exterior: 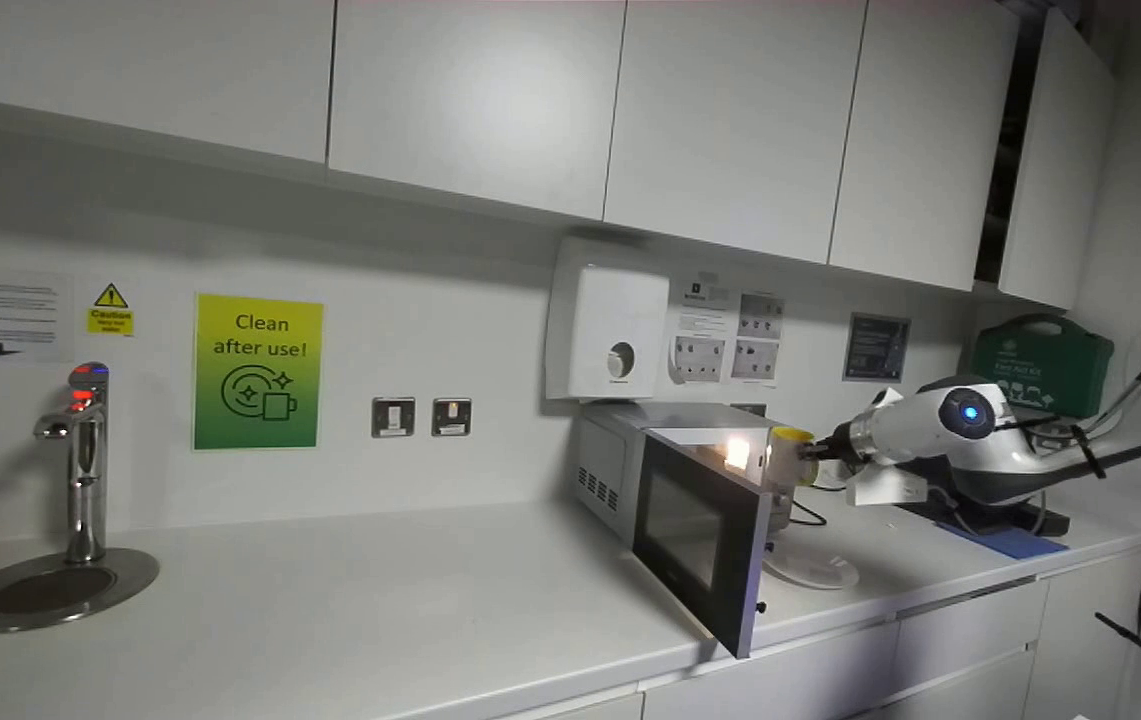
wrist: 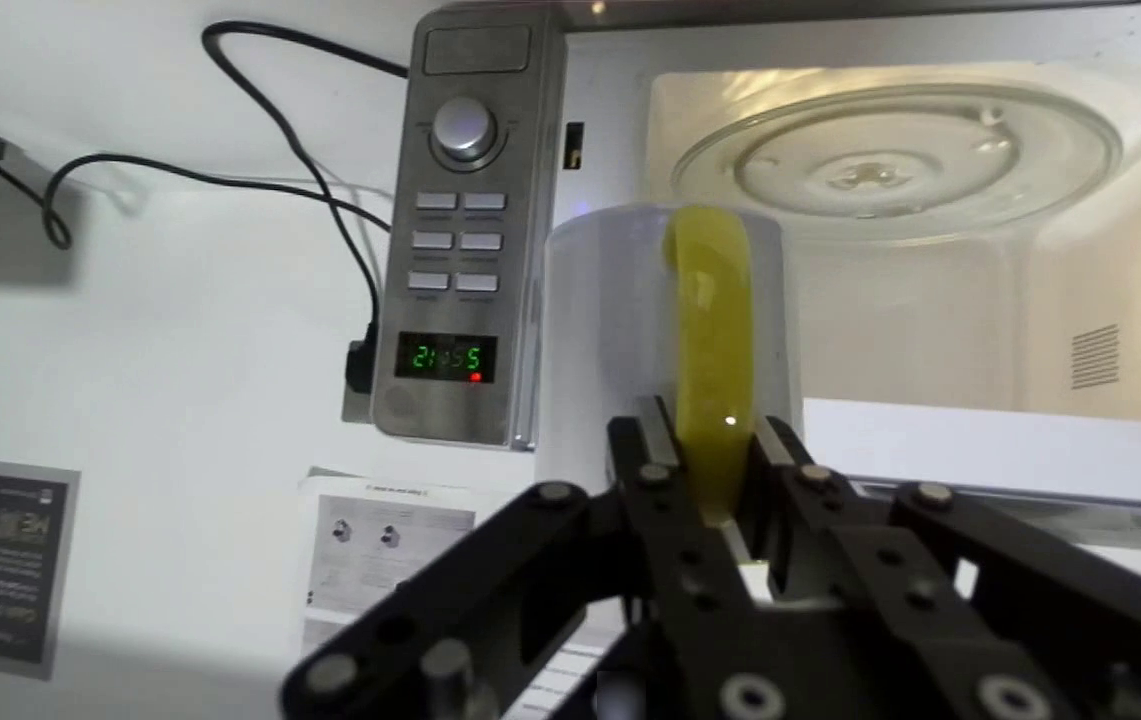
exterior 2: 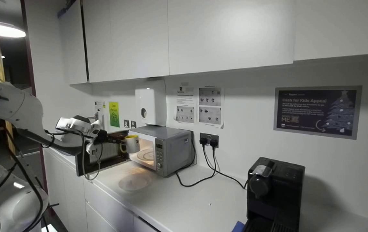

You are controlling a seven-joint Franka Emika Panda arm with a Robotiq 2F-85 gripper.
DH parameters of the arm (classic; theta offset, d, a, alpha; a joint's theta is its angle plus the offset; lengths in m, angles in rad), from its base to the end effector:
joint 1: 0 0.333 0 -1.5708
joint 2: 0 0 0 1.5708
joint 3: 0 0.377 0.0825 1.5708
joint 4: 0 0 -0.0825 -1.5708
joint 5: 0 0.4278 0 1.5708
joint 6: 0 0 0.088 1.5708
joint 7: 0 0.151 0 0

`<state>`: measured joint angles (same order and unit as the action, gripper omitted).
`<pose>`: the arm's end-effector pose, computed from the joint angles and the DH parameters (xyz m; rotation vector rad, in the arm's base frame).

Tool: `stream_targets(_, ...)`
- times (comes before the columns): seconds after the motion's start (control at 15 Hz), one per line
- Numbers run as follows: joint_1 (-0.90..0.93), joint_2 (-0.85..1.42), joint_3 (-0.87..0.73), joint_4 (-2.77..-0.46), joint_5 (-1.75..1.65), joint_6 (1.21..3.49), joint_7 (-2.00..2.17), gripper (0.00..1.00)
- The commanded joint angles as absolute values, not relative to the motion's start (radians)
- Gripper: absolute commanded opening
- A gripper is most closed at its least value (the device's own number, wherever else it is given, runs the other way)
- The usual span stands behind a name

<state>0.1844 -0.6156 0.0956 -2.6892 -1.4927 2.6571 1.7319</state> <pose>0.3996 0.1230 0.4694 2.4817 -0.2907 1.5409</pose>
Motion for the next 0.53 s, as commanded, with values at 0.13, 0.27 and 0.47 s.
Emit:
stream_targets(0.13,0.179,-0.66,0.091,-2.701,-1.476,2.611,1.732,0.18)
stream_targets(0.27,0.179,-0.673,0.089,-2.704,-1.473,2.599,1.732,0.18)
stream_targets(0.47,0.179,-0.675,0.089,-2.705,-1.472,2.599,1.732,0.18)
